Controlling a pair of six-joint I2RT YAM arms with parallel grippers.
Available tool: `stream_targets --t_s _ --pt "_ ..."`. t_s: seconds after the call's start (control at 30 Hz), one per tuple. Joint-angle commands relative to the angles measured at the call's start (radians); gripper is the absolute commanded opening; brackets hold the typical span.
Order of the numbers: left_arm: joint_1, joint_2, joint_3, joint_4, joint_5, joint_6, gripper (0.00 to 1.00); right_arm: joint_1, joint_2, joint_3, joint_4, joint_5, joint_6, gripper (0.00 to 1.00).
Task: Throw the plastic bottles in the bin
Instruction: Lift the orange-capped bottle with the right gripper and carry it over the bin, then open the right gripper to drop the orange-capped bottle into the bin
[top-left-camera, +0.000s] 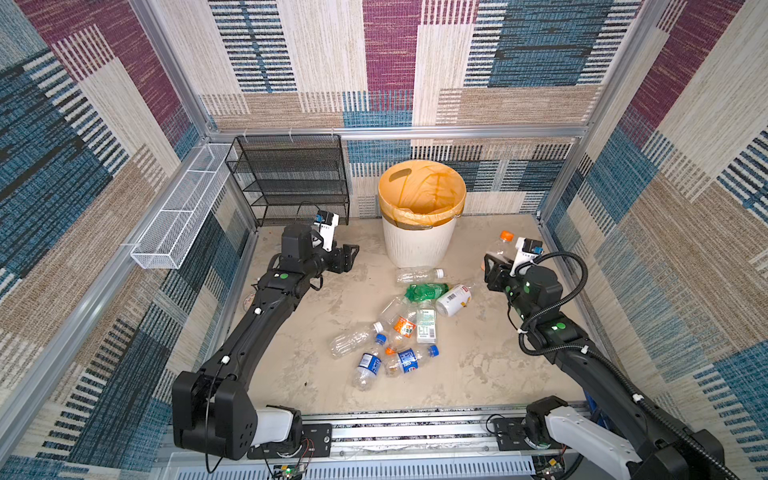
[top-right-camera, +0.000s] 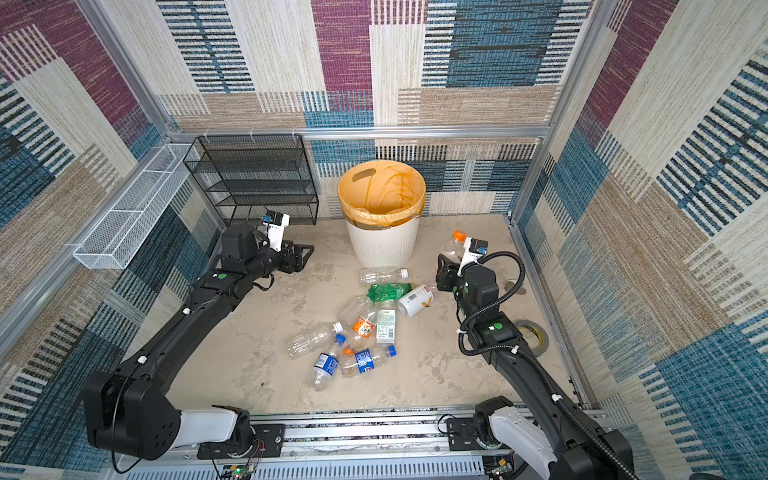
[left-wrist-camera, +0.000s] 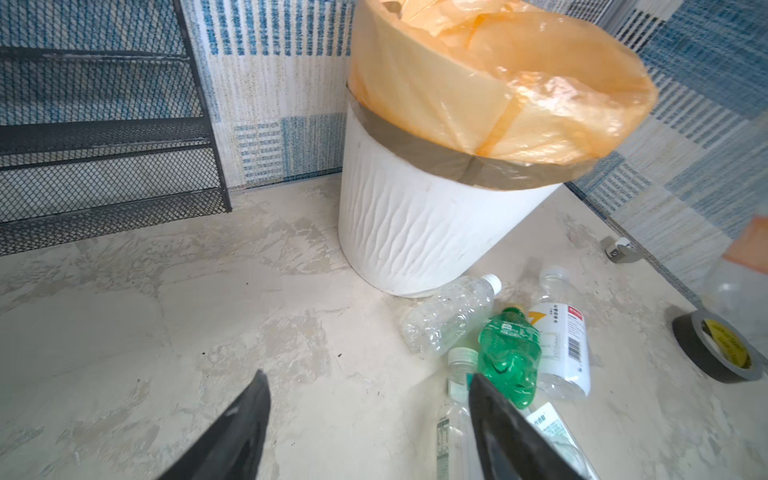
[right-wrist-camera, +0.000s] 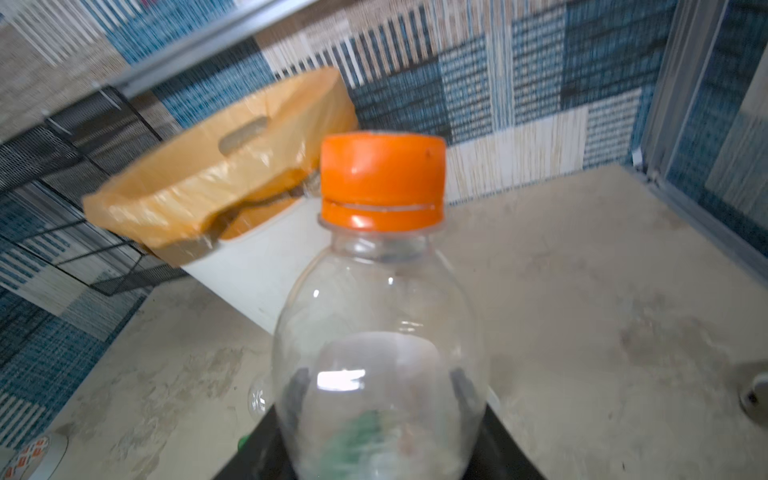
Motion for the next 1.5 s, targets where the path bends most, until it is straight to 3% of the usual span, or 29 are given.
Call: stream_targets --t_s 0.0,0.3,0.47,0.53,0.63,0.7,0.77,0.87,0.93,1.13,1.47 --pt "-0.005 -0.056 -0.051 0.022 0.020 0.005 0.76 -0.001 0.012 0.019 0.381 0.011 -0.142 0.51" --pt "-0.017 -0.211 -0.229 0.027 0.002 -0.019 0.75 -0.001 0.081 0.063 0.850 -0.121 -0.254 0.50" --pt "-0.022 -0.238 -0.252 0.006 0.004 0.000 0.75 -0.001 0.157 0.155 0.922 -0.191 -0.248 0.50" --pt "-0.023 -0.234 -0.241 -0.019 0.014 0.018 0.75 -0.001 0.235 0.259 0.839 -0.239 -0.220 0.50" --pt "-0.023 -0.218 -0.216 -0.074 0.078 0.053 0.76 -0.001 0.454 0.640 0.378 -0.277 -0.147 0.50" --pt "-0.023 -0.203 -0.196 -0.117 0.117 0.068 0.76 0.001 0.645 0.937 0.047 -0.346 -0.148 0.59" --pt "-0.023 -0.193 -0.178 -0.164 0.142 0.083 0.77 0.005 0.744 1.064 -0.080 -0.384 -0.156 0.72" --pt "-0.023 -0.196 -0.172 -0.212 0.150 0.108 0.79 0.006 0.697 0.985 0.005 -0.339 -0.181 0.84" --pt "-0.023 -0.201 -0.173 -0.233 0.142 0.127 0.81 0.005 0.667 0.966 0.022 -0.303 -0.203 0.87" --pt "-0.023 -0.170 -0.139 -0.336 0.139 0.218 0.84 -0.002 0.599 0.923 0.024 -0.220 -0.246 0.88" --pt "-0.068 -0.073 -0.112 -0.435 0.111 0.312 0.84 -0.098 0.370 0.560 0.123 -0.111 -0.175 0.88"
